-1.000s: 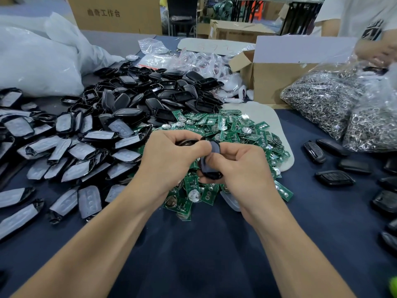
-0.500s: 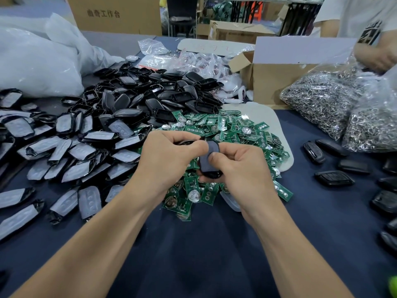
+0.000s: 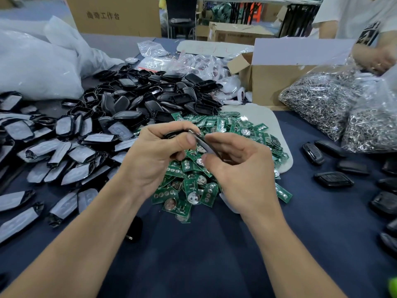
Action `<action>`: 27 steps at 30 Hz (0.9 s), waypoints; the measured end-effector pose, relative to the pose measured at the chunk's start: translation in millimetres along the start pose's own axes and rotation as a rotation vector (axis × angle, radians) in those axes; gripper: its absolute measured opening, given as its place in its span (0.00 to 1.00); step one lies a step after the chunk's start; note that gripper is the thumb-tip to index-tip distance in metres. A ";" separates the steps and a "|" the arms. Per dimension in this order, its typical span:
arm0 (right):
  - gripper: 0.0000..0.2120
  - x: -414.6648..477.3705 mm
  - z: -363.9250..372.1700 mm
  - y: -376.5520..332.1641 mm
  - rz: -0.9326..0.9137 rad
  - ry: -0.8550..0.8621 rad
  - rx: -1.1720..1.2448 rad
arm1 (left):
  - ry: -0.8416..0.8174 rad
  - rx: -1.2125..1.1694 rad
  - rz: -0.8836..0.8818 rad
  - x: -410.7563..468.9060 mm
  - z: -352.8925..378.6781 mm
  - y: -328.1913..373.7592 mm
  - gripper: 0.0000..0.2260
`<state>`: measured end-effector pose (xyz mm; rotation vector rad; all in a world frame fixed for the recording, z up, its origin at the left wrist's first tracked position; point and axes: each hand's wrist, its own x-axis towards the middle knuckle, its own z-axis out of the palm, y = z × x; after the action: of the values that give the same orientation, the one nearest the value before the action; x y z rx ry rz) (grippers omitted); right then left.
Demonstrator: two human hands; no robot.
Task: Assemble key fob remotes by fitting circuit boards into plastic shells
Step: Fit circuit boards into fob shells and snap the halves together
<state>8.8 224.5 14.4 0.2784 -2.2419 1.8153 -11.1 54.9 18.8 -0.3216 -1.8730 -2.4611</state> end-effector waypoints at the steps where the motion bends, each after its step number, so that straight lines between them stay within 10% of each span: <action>1: 0.12 -1.0 -0.2 0.3 -0.048 0.032 -0.047 | -0.030 -0.021 0.003 -0.2 -2.0 0.4 0.08; 13: 0.13 -5.5 -0.9 -0.5 -0.471 0.435 -0.515 | -0.009 0.207 -0.029 -2.5 -1.7 -1.6 0.12; 19: 0.12 -1.8 -2.5 6.5 -0.517 0.449 -0.535 | -0.245 -0.038 -0.342 -8.8 -4.7 5.5 0.19; 27: 0.21 -1.9 -0.6 14.5 -0.316 0.271 -0.419 | 0.041 -0.005 -0.372 -4.8 7.0 3.9 0.06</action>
<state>6.4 228.2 0.4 0.2673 -2.1702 1.1222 -4.8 60.0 23.4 0.0876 -2.0708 -2.6691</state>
